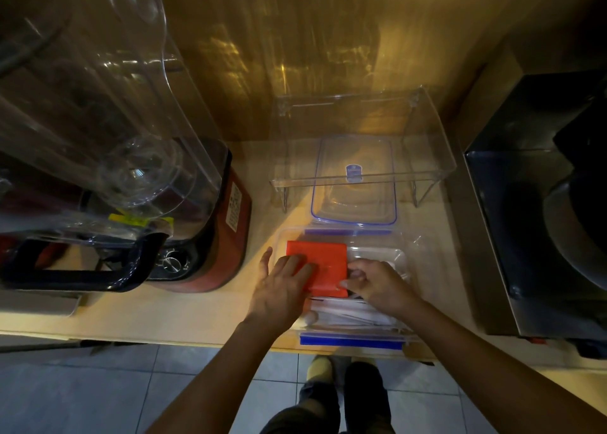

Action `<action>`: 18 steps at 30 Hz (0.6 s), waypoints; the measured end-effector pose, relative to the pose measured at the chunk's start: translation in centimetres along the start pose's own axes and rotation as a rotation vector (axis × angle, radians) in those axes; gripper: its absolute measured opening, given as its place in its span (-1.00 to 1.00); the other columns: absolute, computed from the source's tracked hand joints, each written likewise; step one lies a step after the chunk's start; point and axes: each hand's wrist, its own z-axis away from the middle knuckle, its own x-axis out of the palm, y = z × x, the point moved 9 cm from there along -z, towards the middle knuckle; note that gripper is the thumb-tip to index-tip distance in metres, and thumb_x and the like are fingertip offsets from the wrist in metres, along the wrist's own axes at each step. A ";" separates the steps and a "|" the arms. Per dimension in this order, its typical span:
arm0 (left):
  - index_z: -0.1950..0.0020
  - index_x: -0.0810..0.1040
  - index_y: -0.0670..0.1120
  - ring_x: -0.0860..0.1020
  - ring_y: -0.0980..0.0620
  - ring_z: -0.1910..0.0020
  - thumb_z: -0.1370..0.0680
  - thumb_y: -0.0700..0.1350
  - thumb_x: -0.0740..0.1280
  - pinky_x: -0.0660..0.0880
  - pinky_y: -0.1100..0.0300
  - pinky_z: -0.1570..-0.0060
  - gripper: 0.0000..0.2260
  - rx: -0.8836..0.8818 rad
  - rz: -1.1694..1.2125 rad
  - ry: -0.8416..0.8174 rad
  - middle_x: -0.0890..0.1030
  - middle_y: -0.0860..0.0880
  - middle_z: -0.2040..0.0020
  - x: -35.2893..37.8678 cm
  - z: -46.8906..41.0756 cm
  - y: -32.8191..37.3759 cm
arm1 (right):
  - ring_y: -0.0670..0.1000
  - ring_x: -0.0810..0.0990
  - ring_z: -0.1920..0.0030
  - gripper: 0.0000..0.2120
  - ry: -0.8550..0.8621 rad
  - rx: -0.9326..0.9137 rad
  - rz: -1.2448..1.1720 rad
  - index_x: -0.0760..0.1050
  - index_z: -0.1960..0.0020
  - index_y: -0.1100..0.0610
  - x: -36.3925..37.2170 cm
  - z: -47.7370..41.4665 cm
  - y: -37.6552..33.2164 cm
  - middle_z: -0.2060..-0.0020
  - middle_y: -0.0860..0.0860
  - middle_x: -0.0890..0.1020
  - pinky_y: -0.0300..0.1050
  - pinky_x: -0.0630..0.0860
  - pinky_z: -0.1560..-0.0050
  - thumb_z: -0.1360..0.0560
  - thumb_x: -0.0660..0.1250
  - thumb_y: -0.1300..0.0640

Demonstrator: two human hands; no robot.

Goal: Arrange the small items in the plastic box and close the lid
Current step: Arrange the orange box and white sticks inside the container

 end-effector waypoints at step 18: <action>-0.12 0.56 -0.07 0.59 -0.14 -0.02 -0.42 -0.05 0.41 0.45 -0.08 -0.13 -0.70 0.077 0.025 0.069 0.61 -0.11 -0.07 -1.0 0.1 1.0 | 0.04 0.47 -0.09 -0.87 -0.092 -0.158 1.118 0.56 0.05 0.03 -1.7 0.6 0.2 -0.02 0.01 0.57 -0.01 0.25 -0.13 -0.42 0.33 0.16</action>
